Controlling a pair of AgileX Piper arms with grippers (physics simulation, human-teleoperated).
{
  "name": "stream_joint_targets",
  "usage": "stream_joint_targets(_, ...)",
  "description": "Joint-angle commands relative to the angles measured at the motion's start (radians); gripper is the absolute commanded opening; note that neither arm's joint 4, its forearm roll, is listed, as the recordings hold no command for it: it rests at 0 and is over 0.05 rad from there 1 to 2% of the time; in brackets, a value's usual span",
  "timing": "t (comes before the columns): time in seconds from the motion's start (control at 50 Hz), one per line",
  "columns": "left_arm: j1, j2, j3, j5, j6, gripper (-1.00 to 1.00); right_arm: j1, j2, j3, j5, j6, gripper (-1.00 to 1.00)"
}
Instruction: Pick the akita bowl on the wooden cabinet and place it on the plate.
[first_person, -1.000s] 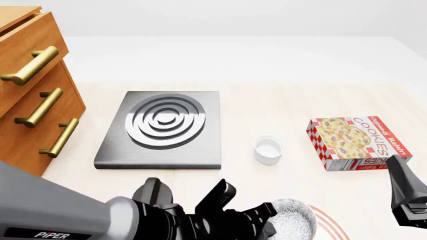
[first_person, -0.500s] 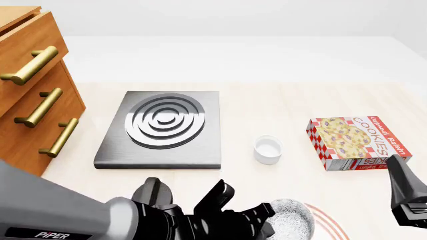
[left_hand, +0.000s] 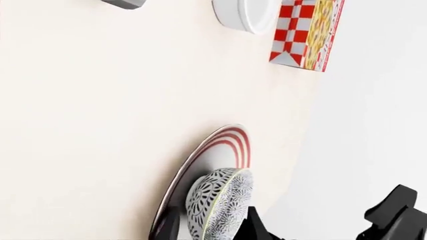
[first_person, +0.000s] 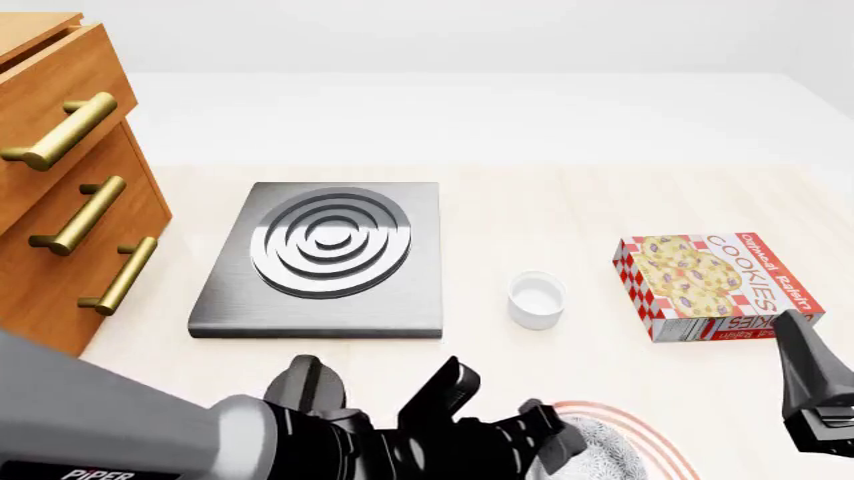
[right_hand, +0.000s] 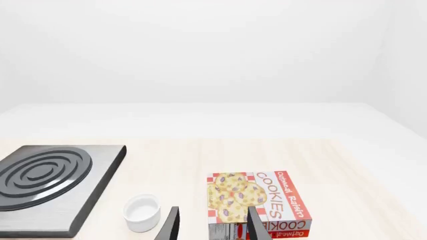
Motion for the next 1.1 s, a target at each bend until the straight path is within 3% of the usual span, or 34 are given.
stream_joint_targets(0.02, -0.005, -0.005, -0.012, 0.014, 0.017, 1.0, 0.0, 0.001, 0.0, -0.001, 0.0, 1.0)
stream_joint_targets(0.5, 0.009, -0.045, -0.027, 0.07, 0.058, 1.0, 0.0, 0.004, 0.0, -0.004, 0.0, 1.0)
stream_joint_targets(1.1, 0.092, -0.15, -0.063, 0.195, 0.168, 1.0, 0.0, -0.001, 0.0, 0.001, 0.0, 1.0)
